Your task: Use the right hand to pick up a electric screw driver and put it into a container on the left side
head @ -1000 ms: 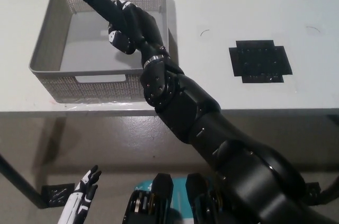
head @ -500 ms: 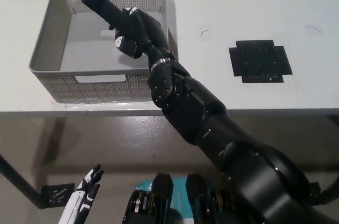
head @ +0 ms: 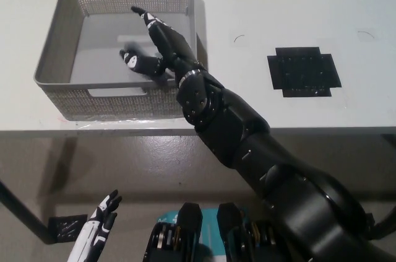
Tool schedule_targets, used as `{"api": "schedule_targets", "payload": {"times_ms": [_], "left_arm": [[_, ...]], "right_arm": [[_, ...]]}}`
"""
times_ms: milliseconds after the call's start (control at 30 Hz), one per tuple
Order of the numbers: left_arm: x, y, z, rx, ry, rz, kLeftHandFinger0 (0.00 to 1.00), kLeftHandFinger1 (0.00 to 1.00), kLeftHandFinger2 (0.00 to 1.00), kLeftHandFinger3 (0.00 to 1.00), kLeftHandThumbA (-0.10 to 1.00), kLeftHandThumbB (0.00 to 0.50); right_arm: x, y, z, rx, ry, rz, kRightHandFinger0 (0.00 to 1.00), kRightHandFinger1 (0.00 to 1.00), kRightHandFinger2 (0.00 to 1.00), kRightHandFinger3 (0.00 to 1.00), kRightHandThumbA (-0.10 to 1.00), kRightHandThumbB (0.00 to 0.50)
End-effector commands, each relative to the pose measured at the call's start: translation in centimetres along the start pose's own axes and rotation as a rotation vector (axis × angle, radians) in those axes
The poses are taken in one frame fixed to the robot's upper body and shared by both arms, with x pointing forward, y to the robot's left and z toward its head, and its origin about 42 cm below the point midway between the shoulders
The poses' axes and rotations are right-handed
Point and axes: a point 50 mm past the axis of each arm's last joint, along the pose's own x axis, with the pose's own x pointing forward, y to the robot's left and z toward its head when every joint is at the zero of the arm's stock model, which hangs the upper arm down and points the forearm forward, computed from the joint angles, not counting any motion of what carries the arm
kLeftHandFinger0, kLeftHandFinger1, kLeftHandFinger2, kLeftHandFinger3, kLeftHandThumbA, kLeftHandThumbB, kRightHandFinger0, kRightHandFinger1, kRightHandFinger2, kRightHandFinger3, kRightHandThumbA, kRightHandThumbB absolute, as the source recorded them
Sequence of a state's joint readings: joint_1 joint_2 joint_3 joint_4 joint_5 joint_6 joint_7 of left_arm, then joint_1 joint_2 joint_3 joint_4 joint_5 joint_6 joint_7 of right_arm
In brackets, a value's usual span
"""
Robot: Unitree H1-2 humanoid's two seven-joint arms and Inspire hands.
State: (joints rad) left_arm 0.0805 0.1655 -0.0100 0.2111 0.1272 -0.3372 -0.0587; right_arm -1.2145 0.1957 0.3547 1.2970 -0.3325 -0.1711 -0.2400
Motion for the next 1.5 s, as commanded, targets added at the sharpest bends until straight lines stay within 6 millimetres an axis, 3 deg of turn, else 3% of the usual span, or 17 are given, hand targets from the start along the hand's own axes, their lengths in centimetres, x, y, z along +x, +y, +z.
{"api": "schedule_targets", "payload": {"times_ms": [0, 233, 367, 567, 733, 767, 800, 833, 867, 900, 933, 1033, 1067, 1167, 1267, 1333, 1467], "left_arm": [[0.7, 0.7, 1.1, 0.013, -0.034, -0.01, 1.0, 1.0, 1.0, 1.0, 1.0, 0.003], [0.8, 0.7, 1.0, 0.013, -0.032, -0.016, 1.0, 1.0, 1.0, 1.0, 1.0, 0.0], [0.8, 0.7, 1.1, 0.022, -0.037, -0.018, 1.0, 1.0, 1.0, 1.0, 1.0, 0.013], [0.9, 1.0, 0.9, 0.021, -0.037, -0.015, 1.0, 1.0, 1.0, 1.0, 1.0, 0.024], [0.7, 1.0, 0.9, 0.014, -0.025, -0.025, 1.0, 1.0, 1.0, 1.0, 1.0, 0.014], [0.5, 1.0, 0.9, 0.011, -0.024, -0.026, 1.0, 1.0, 1.0, 1.0, 1.0, 0.005], [0.5, 1.0, 0.9, 0.009, -0.024, -0.025, 1.0, 1.0, 1.0, 1.0, 1.0, 0.004], [0.5, 1.0, 0.9, 0.0, -0.021, -0.022, 1.0, 1.0, 1.0, 1.0, 1.0, 0.006], [0.3, 1.0, 0.8, -0.007, -0.017, -0.016, 1.0, 1.0, 1.0, 1.0, 1.0, 0.002], [0.3, 1.0, 0.6, -0.01, -0.013, -0.01, 1.0, 1.0, 1.0, 1.0, 1.0, 0.021], [0.2, 0.8, 0.4, -0.016, -0.008, -0.003, 1.0, 1.0, 1.0, 1.0, 1.0, 0.024], [0.0, 0.5, 0.0, -0.019, -0.01, -0.003, 1.0, 1.0, 1.0, 1.0, 1.0, 0.035], [-0.3, 0.8, -0.1, -0.015, -0.006, -0.003, 1.0, 1.0, 1.0, 1.0, 1.0, 0.033], [-0.7, 0.8, -0.3, -0.022, -0.002, -0.001, 1.0, 1.0, 1.0, 1.0, 1.0, 0.033], [-1.5, 0.7, -0.9, -0.016, 0.017, -0.004, 1.0, 1.0, 1.0, 1.0, 1.0, 0.051], [-2.0, 0.4, -1.3, -0.03, 0.027, -0.007, 1.0, 1.0, 1.0, 1.0, 1.0, 0.054], [-2.5, 0.0, -1.7, -0.033, 0.037, 0.001, 1.0, 1.0, 1.0, 1.0, 1.0, 0.087]], "right_arm": [[1.5, -2.2, 3.2, -0.039, -0.057, 0.041, 1.0, 1.0, 1.0, 1.0, 0.91, 0.49], [1.4, -2.8, 3.1, -0.045, -0.065, 0.039, 1.0, 1.0, 1.0, 1.0, 0.97, 0.484], [1.3, -4.1, 3.0, -0.011, -0.097, -0.004, 1.0, 1.0, 1.0, 1.0, 0.96, 0.454], [0.0, -9.4, 3.5, 0.107, -0.217, -0.112, 1.0, 1.0, 1.0, 1.0, 0.99, 0.414], [-3.7, -15.4, 4.6, 0.154, -0.333, -0.239, 1.0, 1.0, 1.0, 1.0, 0.98, 0.38], [-5.3, -17.0, 4.8, 0.168, -0.372, -0.286, 1.0, 1.0, 1.0, 1.0, 0.98, 0.383], [-5.6, -17.2, 4.9, 0.169, -0.379, -0.295, 1.0, 1.0, 1.0, 1.0, 0.98, 0.385], [-7.3, -18.4, 5.0, 0.194, -0.419, -0.333, 1.0, 1.0, 1.0, 1.0, 0.94, 0.362], [-8.3, -18.8, 5.0, 0.198, -0.436, -0.349, 1.0, 1.0, 1.0, 1.0, 1.0, 0.399], [-9.8, -19.2, 4.9, 0.203, -0.452, -0.368, 1.0, 1.0, 1.0, 1.0, 0.96, 0.353], [-11.2, -19.6, 4.8, 0.203, -0.464, -0.383, 1.0, 1.0, 1.0, 1.0, 0.95, 0.35], [-15.1, -19.4, 3.9, 0.228, -0.502, -0.429, 1.0, 1.0, 1.0, 1.0, 0.92, 0.343], [-17.3, -18.7, 3.1, 0.233, -0.525, -0.447, 1.0, 1.0, 1.0, 1.0, 0.91, 0.332], [-21.0, -17.2, 1.7, 0.244, -0.53, -0.456, 1.0, 1.0, 1.0, 1.0, 0.93, 0.319], [-25.3, -14.4, -0.8, 0.248, -0.503, -0.437, 1.0, 1.0, 1.0, 1.0, 0.89, 0.286], [-27.9, -12.3, -3.1, 0.266, -0.45, -0.426, 1.0, 1.0, 1.0, 1.0, 0.93, 0.298], [-31.8, -9.2, -6.9, 0.3, -0.342, -0.405, 1.0, 1.0, 1.0, 1.0, 1.0, 0.261]]}}
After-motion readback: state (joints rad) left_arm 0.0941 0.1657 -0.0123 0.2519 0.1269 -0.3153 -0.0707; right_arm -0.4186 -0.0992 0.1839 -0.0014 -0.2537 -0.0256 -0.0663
